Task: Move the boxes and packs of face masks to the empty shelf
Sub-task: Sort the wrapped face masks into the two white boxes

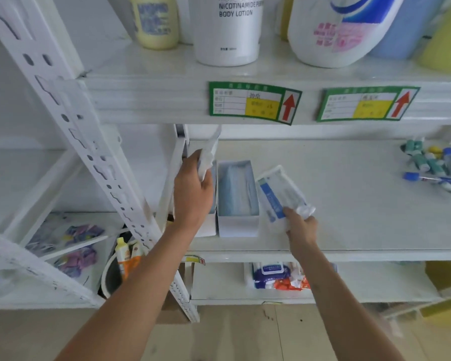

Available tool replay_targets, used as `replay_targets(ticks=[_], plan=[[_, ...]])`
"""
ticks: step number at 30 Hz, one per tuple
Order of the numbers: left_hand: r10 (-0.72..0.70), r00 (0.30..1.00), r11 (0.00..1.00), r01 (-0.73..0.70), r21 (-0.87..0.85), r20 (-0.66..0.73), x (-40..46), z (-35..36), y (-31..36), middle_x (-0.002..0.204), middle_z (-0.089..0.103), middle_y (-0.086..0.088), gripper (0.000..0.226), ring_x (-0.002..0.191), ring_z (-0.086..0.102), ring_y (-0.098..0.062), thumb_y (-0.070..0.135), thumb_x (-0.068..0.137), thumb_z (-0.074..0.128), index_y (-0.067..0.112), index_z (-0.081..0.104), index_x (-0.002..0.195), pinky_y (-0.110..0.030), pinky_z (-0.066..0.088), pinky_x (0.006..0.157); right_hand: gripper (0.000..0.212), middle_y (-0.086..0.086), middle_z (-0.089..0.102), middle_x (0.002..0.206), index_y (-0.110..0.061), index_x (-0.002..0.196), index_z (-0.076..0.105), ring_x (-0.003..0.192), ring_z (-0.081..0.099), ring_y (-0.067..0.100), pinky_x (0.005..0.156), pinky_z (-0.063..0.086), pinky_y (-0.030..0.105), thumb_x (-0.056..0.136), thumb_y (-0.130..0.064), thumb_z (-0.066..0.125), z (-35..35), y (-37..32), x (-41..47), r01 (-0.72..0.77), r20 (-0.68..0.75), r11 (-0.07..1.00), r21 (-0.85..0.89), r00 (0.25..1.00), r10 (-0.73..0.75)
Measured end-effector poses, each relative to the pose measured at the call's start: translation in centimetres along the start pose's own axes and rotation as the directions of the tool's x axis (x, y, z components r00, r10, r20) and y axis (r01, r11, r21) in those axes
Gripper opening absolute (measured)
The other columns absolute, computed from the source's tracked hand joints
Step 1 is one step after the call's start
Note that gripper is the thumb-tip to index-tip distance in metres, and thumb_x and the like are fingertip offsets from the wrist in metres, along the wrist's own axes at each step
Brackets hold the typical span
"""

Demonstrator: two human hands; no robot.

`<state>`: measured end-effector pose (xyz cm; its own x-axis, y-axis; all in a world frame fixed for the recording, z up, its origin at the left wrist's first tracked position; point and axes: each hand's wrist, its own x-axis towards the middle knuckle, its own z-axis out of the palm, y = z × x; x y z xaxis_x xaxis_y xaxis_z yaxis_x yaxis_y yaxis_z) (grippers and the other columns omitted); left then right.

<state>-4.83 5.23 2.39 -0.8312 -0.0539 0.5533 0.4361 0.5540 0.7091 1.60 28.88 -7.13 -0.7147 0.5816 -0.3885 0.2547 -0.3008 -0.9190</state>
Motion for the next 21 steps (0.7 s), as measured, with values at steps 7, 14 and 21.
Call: replay_targets(ticks=[7,14,21], plan=[[0.140,0.984,0.990,-0.138,-0.018,0.111,-0.7,2.3,0.6,0.131,0.063,0.000,0.046,0.111,0.061,-0.015,0.005,0.092,0.062,0.016,0.054,0.136,-0.021,0.052,0.085,0.068,0.009,0.076,0.074,-0.006,0.100,0.066,0.050,0.067,0.017,0.053,0.055,0.025,0.079,-0.071,0.066,-3.2,-2.8,-1.0,-0.017,0.187,0.628,-0.778,0.948,0.257],[0.342,0.904,0.933,-0.359,0.022,0.259,-1.7,4.1,3.3,0.138,0.060,-0.010,0.061,0.121,0.061,-0.029,-0.003,0.081,0.073,0.008,0.053,0.138,-0.041,0.057,0.097,0.075,0.011,0.078,0.085,-0.009,0.099,0.072,0.065,0.074,0.023,0.057,0.058,0.031,0.087,-0.077,0.044,-1.1,-10.5,-1.7,0.152,0.349,0.852,-0.500,0.936,0.038],[0.497,0.709,0.821,-0.571,-0.007,0.499,-3.1,5.4,4.3,0.149,0.049,-0.009,0.058,0.139,0.045,-0.027,0.008,0.087,0.065,0.008,0.049,0.143,-0.042,0.040,0.113,0.032,0.023,0.073,0.098,0.004,0.103,0.074,0.082,0.074,0.029,0.070,0.060,0.035,0.091,-0.025,0.069,2.0,-11.7,-1.2,0.098,0.463,0.992,-0.080,0.885,-0.050]])
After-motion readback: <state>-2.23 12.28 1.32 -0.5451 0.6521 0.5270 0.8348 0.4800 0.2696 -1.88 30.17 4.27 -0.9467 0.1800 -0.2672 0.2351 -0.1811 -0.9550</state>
